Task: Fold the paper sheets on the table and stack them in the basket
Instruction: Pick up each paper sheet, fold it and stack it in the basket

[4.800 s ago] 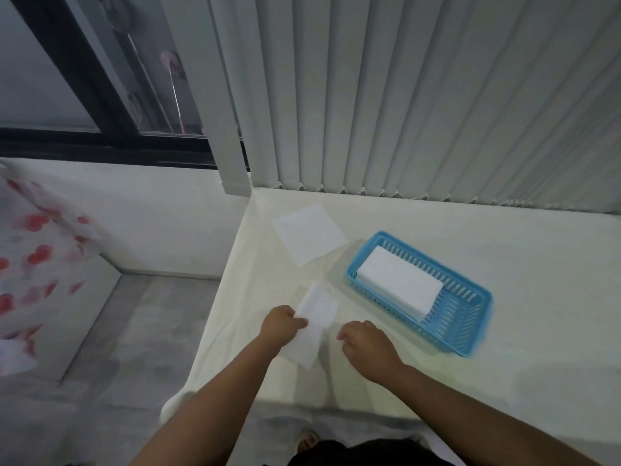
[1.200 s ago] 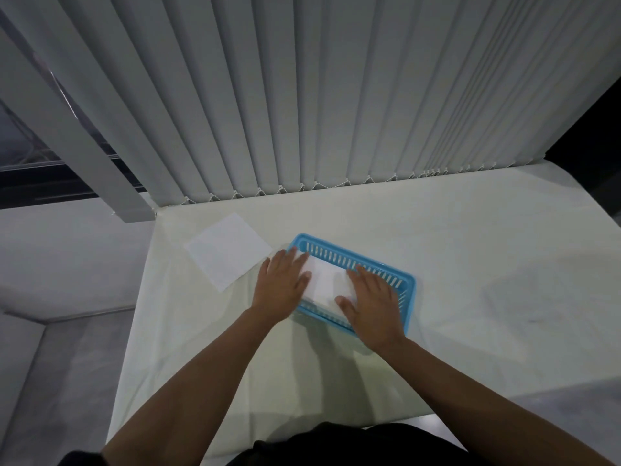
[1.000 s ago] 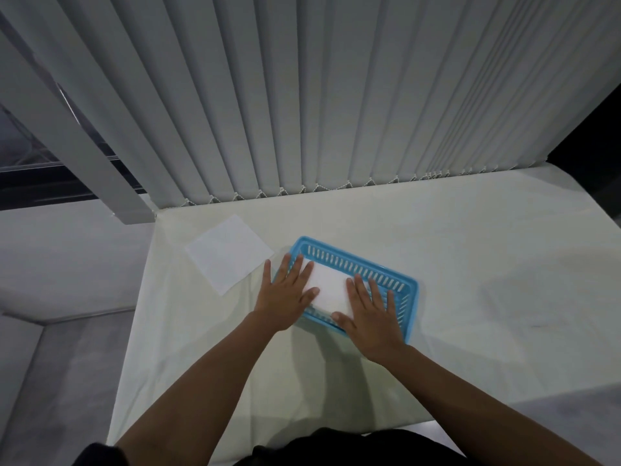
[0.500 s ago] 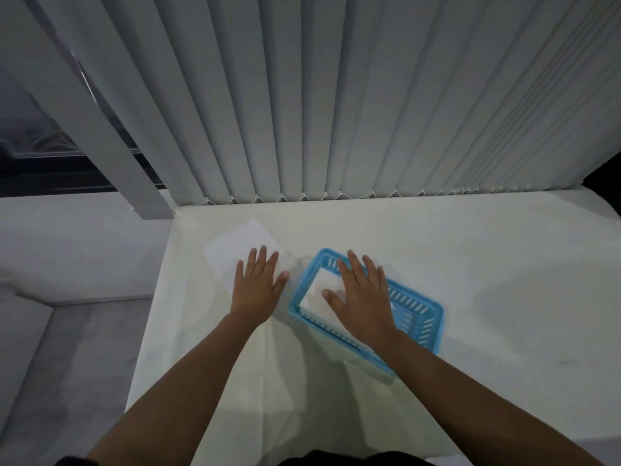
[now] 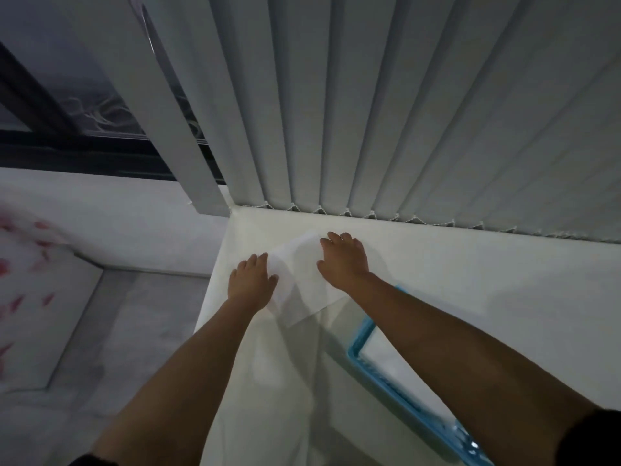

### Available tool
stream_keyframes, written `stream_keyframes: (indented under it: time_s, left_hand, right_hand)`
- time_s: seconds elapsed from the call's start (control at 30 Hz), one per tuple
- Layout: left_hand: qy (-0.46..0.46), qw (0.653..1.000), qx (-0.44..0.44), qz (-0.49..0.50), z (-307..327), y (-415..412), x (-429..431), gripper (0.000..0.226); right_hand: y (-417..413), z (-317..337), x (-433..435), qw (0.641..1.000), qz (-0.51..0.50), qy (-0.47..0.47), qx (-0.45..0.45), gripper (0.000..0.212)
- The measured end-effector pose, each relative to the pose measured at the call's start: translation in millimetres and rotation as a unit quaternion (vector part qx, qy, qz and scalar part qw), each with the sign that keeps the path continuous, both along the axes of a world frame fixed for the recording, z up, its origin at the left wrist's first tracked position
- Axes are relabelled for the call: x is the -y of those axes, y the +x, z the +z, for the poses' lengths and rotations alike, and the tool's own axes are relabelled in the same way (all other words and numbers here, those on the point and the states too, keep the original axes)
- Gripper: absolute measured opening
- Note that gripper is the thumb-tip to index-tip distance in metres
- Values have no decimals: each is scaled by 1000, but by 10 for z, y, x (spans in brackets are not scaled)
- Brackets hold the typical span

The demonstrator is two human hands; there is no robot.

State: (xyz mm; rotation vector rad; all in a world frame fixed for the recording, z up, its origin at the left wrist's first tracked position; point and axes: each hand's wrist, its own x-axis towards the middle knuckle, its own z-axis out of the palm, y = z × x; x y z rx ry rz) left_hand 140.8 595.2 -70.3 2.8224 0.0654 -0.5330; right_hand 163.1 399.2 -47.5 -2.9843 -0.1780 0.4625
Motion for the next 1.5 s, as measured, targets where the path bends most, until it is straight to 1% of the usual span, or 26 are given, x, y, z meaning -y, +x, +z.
stream_keyframes:
  time_s: [0.1, 0.23, 0.33, 0.43, 0.53, 0.6, 0.63, 0.73, 0.8, 0.87, 0.97, 1.07, 1.13, 1.2, 1.27, 1.33, 1.4, 1.5]
  left_hand:
    - [-68, 996, 20, 45, -80, 100, 6, 59]
    - [-91, 991, 61, 80, -158, 215, 55, 58]
    - [-146, 981, 55, 112, -211, 312, 45, 57]
    - [-208, 966, 29, 150, -214, 381, -1, 48]
    - [-200, 970, 10, 137, -189, 364, -14, 31]
    - [-193, 975, 21, 106, -149, 321, 1, 22]
    - [-195, 976, 31, 93, -121, 292, 11, 20]
    - [-224, 970, 37, 82, 11, 173, 48, 11]
    - [-238, 968, 30, 68, 81, 59, 60, 10]
    - [-244, 969, 17, 42, 103, -77, 62, 16]
    - [-235, 972, -4, -9, 54, -277, 89, 34]
    - [-172, 982, -18, -72, -22, -426, 129, 42]
    - [-133, 986, -27, -94, -60, -477, 145, 48]
    - [-128, 987, -39, -88, -74, -483, 169, 51]
    - [-145, 987, -33, -67, -72, -447, 217, 52]
    - [-153, 987, -6, -43, -74, -381, 291, 46]
    - [-143, 989, 16, -19, -70, -300, 381, 39]
    - [-141, 990, -2, 31, -41, -162, 475, 38]
  right_hand:
    - [188, -118, -148, 1000, 6, -2, -11, 46]
    - [341, -222, -238, 999, -3, 3, -46, 50]
    - [399, -259, -252, 999, -15, -8, -40, 54]
    - [448, -261, -272, 999, -16, -11, -41, 59]
    - [467, -226, -272, 999, 10, 2, -42, 65]
    - [462, -193, -253, 999, 28, 11, -36, 65]
    - [455, -175, -240, 999, 36, 15, -30, 60]
    - [408, -76, -184, 998, 60, 31, 2, 32]
    - [327, 8, -118, 997, 73, 36, 10, 27]
    - [197, 72, -17, 995, 93, 27, 13, 27]
    - [-19, 85, 171, 993, 116, 11, 7, 28]
    - [-215, 56, 315, 993, 109, 5, -36, 34]
    - [-330, 21, 380, 992, 113, -14, -53, 40]
    - [-417, -2, 419, 991, 113, -29, -61, 44]
    - [-466, -2, 430, 991, 110, -39, -70, 47]
    - [-501, -2, 422, 990, 106, -51, -76, 48]
    - [-538, -5, 411, 990, 97, -58, -83, 48]
    - [-583, -6, 409, 988, 93, -69, -97, 48]
